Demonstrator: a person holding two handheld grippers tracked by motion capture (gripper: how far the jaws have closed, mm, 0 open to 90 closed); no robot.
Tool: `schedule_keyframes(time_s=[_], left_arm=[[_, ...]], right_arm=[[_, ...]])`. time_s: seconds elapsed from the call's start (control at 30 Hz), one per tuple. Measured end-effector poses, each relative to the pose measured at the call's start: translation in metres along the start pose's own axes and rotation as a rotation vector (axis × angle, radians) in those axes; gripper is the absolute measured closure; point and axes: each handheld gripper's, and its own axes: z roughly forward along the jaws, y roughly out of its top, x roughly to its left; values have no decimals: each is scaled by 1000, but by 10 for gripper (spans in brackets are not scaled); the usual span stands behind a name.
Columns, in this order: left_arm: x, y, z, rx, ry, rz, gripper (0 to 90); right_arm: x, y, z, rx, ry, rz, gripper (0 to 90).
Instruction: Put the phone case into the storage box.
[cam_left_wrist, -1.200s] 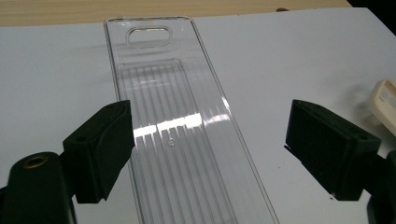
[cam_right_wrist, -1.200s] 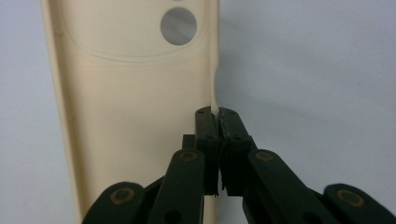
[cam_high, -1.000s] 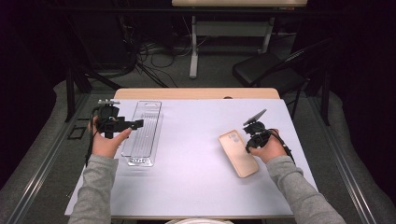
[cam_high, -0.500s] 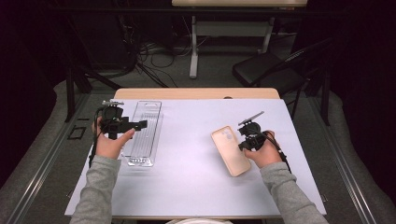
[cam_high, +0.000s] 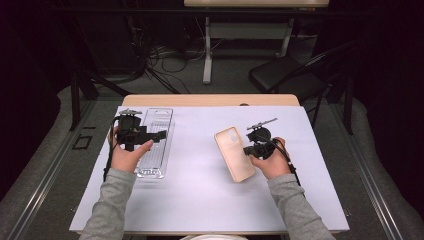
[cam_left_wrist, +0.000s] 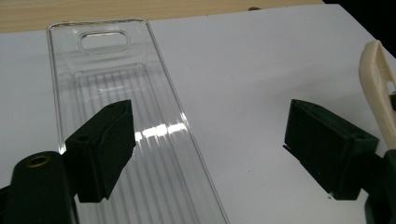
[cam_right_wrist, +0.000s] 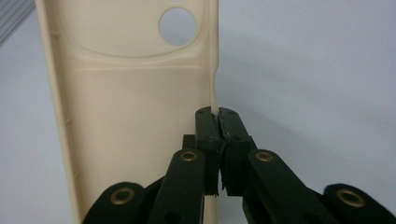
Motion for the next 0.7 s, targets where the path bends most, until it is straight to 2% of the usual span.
schedule_keyframes(time_s=[0.2, 0.27, 0.57, 0.7], left_arm=[[-9, -3, 8, 16, -18, 18, 164], [-12, -3, 9, 16, -21, 20, 164], [-34, -5, 21, 29, -72, 78, 165], [-40, -6, 21, 25, -84, 92, 165]], right_arm=[[8, 8, 3, -41, 15, -14, 880], [12, 11, 1, -84, 27, -11, 880], [14, 6, -3, -197, 17, 0, 881], [15, 4, -2, -216, 8, 13, 881]])
